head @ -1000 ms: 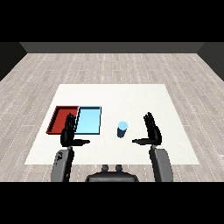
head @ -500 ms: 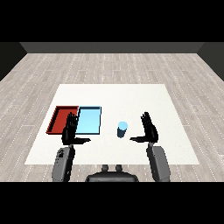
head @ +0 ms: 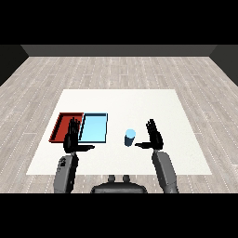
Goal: Pick the blue can and put it in the blue box
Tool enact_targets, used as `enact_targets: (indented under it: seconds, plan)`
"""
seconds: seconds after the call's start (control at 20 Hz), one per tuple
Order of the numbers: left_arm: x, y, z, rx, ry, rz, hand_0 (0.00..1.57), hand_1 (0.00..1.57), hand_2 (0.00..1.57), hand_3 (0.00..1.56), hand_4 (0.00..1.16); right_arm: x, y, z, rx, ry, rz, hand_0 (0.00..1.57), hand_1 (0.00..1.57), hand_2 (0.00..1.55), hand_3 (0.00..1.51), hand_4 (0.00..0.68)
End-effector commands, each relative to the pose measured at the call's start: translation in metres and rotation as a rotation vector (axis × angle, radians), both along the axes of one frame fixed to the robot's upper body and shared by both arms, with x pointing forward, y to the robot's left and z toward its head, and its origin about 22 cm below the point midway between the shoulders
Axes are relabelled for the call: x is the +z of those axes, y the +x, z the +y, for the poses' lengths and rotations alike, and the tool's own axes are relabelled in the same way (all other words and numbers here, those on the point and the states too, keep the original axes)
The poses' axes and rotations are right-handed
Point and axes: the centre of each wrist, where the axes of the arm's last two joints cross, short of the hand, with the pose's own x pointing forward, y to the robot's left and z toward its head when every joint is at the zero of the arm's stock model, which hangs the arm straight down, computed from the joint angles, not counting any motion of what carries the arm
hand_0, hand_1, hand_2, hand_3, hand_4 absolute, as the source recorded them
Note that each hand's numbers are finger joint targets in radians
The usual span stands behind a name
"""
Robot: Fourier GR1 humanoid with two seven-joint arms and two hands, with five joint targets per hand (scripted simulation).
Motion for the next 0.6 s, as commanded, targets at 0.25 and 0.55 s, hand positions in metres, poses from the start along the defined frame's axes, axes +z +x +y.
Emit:
enact_targets:
  seconds: [0.25, 0.55]
  plan:
    - [-0.006, -0.004, -0.007, 0.005, -0.001, -0.010, 0.00, 0.00, 0.00, 0.00, 0.00, -0.020, -0.003, 0.020, 0.007, 0.015, 0.041, 0.00, 0.00, 0.00, 0.00, 0.000]
    - [0.003, -0.002, 0.011, 0.015, -0.026, -0.003, 0.00, 0.00, 0.00, 0.00, 0.00, -0.030, 0.010, 0.000, 0.032, 0.026, 0.066, 0.00, 0.00, 0.00, 0.00, 0.000]
